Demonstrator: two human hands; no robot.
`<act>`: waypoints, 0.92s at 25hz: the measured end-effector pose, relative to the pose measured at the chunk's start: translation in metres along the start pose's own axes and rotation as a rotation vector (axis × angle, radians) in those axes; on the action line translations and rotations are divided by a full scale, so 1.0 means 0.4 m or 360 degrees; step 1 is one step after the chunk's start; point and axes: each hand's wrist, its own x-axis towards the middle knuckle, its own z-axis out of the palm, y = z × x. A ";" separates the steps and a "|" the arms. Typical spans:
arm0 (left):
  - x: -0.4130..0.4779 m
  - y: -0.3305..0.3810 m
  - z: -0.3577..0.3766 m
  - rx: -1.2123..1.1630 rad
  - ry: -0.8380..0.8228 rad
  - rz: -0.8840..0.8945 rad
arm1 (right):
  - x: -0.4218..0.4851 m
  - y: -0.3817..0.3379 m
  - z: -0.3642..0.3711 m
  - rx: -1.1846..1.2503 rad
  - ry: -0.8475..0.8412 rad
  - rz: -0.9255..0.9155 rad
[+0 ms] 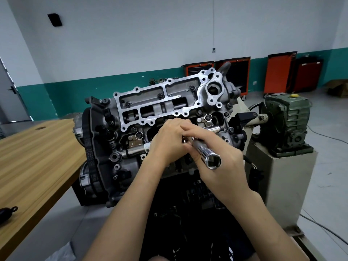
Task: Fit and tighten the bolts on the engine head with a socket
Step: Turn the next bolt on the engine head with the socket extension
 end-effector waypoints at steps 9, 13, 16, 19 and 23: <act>0.009 -0.015 0.012 0.0037 -0.0041 0.0031 | 0.002 -0.002 -0.002 -0.0087 0.0077 -0.0021; 0.003 -0.005 0.006 0.0004 -0.0027 -0.0001 | 0.004 0.003 0.001 -0.0106 -0.0015 -0.0041; 0.002 -0.004 0.001 0.0049 -0.0026 0.0037 | 0.009 0.003 -0.003 -0.0109 0.0119 0.0019; -0.002 0.000 -0.001 -0.0019 -0.0018 0.0015 | -0.001 -0.007 0.004 -0.0075 0.0009 -0.0013; -0.002 0.004 -0.006 -0.0042 -0.0002 0.0032 | 0.007 -0.002 0.006 -0.0124 -0.0040 -0.0044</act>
